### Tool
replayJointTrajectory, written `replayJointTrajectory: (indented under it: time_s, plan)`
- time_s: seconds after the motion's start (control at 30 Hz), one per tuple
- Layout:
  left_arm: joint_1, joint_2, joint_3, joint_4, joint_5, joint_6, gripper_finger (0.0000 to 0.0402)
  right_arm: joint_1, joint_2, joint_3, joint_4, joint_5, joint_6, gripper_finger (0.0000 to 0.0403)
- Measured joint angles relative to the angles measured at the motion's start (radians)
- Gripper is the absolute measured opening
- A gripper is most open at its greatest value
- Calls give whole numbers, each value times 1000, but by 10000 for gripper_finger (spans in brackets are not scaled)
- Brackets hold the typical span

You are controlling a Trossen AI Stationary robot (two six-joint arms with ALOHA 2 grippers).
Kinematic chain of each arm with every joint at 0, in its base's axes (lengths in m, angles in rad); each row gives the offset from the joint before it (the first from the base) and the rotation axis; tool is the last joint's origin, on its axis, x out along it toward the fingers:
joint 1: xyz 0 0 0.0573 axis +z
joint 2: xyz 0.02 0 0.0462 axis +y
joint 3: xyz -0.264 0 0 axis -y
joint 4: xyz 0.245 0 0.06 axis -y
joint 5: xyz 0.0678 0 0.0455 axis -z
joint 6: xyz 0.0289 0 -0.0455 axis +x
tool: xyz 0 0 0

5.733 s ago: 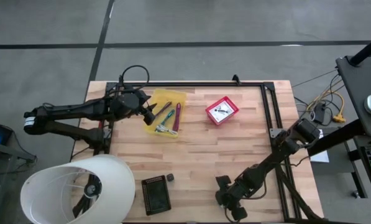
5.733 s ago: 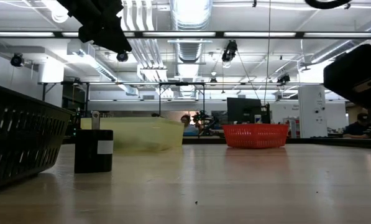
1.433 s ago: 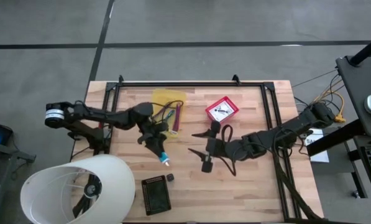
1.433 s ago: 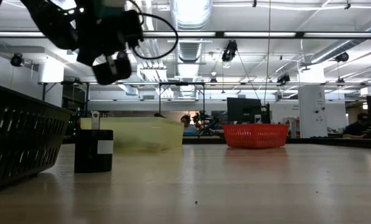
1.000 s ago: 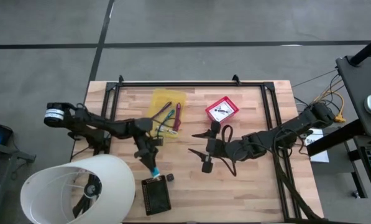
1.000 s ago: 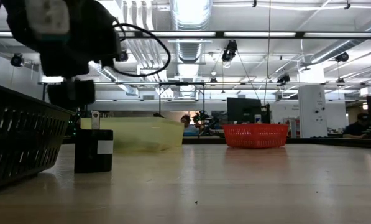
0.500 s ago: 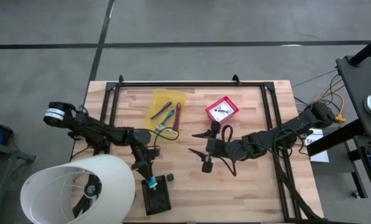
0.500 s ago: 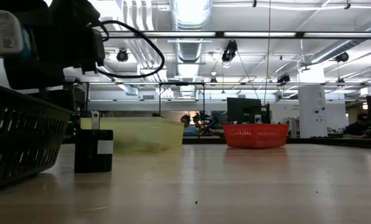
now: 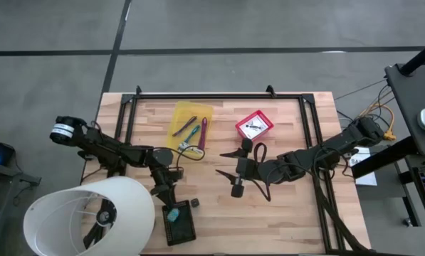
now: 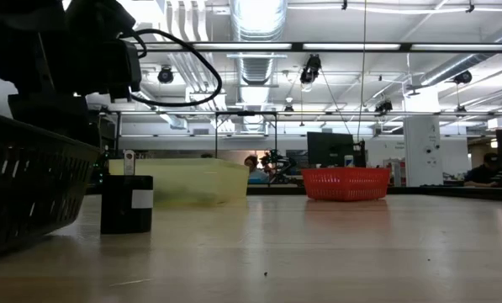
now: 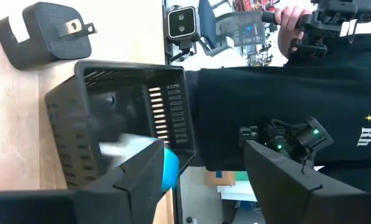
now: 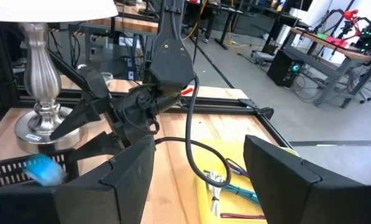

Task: Pick and place items into bin
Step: Put the black charger adapter into the black basket

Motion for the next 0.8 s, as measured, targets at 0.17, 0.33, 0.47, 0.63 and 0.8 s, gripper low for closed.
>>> replayJointTrajectory:
  time_s: [0.17, 0.33, 0.47, 0.63, 0.8]
  plan:
    - [0, 0, 0, 0, 2, -2, 213, 0, 0, 0, 0, 0, 0, 233]
    - [1, -1, 0, 14, 3, -2, 215, 0, 9, 0, 6, -2, 47, 233]
    - [2, -2, 1, 13, 3, -2, 215, -2, 54, -1, 8, -9, 98, 233]
    - [2, -4, 11, 13, -5, 1, 216, -2, 126, -2, 12, -58, 116, 233]
    - [2, -4, 35, 11, -129, 80, 216, -2, 170, -2, 11, -62, 195, 231]
